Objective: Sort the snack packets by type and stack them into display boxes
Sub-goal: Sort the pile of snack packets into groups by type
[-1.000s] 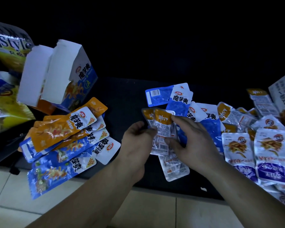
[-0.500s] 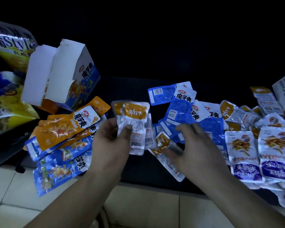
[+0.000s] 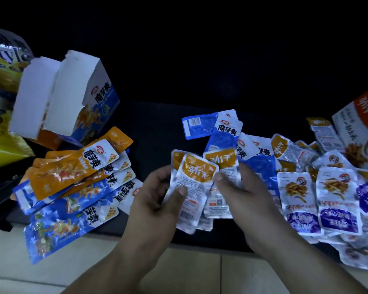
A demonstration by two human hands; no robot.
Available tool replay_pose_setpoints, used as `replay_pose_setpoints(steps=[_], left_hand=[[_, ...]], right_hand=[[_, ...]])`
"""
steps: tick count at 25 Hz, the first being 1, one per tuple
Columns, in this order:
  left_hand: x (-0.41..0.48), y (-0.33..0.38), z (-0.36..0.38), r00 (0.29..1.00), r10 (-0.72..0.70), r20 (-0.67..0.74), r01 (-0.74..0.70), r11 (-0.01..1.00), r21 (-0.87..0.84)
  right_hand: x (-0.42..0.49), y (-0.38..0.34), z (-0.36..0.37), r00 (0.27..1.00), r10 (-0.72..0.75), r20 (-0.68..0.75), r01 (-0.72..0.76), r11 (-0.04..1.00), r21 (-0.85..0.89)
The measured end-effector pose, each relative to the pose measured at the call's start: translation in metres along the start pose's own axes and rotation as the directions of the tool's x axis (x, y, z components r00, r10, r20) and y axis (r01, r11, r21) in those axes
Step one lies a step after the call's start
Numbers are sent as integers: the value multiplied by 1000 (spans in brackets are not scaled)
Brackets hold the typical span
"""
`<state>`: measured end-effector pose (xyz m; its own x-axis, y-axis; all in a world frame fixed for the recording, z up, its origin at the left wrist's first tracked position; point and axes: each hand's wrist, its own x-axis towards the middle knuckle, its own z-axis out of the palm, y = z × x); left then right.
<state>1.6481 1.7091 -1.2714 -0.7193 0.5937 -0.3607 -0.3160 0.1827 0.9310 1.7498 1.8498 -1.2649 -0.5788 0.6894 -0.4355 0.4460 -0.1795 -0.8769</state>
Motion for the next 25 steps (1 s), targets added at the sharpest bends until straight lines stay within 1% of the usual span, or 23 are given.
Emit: replay_pose_setpoints(steps=[1,3,4,5,7,8,10,12,14,17,18,19,20,21,22,23,24,25], left_hand=[[-1,1,2,1000,16,13,-16,1000,-11],[6,3,-2,994,92,-55,-90,995,33],[11,5,-3,990,116,-79,-112,992,54],[14,7,0,991,111,-75,-107,993,56],[11,10,20,998,63,-5,-63,998,-3],[7,11,34,998,55,41,-55,998,-9],[-1,8,62,990,82,115,-85,996,29],[-4,4,82,982,117,146,-128,989,70],[-7,6,96,978,135,162,-155,980,124],[-17,11,125,957,118,263,-155,980,124],[-19,12,135,939,87,331,-131,985,111],[-20,11,144,913,55,405,-119,984,135],[-17,7,151,888,39,459,-150,967,207],[-11,2,155,880,55,472,-216,931,296],[-4,-2,154,888,92,450,-282,883,376],[4,-6,152,902,142,407,-335,825,455],[14,-11,145,907,230,352,-399,733,551],[22,-15,138,890,322,323,-456,587,669]], right_hand=[[-1,-3,0,999,-8,-31,9,1000,27],[-2,-4,-9,996,-19,-83,22,999,41],[-4,-5,-14,997,0,-77,4,999,53],[-6,-6,-19,998,26,-57,-22,997,73],[-12,-6,-18,999,43,24,-44,997,59],[-15,-7,-17,998,48,33,-49,998,37],[-21,-5,-26,998,61,0,-61,998,19],[-25,-3,-42,996,85,-20,-82,989,126],[-32,3,-61,998,66,-17,-61,976,209],[-40,11,-76,1000,17,-13,-15,987,157],[-42,13,-82,999,10,-35,-5,990,138],[-43,15,-90,997,12,-82,0,991,137],[-44,18,-102,989,12,-149,11,989,148],[-45,19,-115,974,1,-226,32,989,144],[-45,22,-130,952,-23,-304,59,992,109],[-45,25,-146,931,-69,-359,85,996,30],[-43,26,-160,918,-126,-377,105,992,-75],[-39,27,-173,909,-193,-369,126,972,-199]])
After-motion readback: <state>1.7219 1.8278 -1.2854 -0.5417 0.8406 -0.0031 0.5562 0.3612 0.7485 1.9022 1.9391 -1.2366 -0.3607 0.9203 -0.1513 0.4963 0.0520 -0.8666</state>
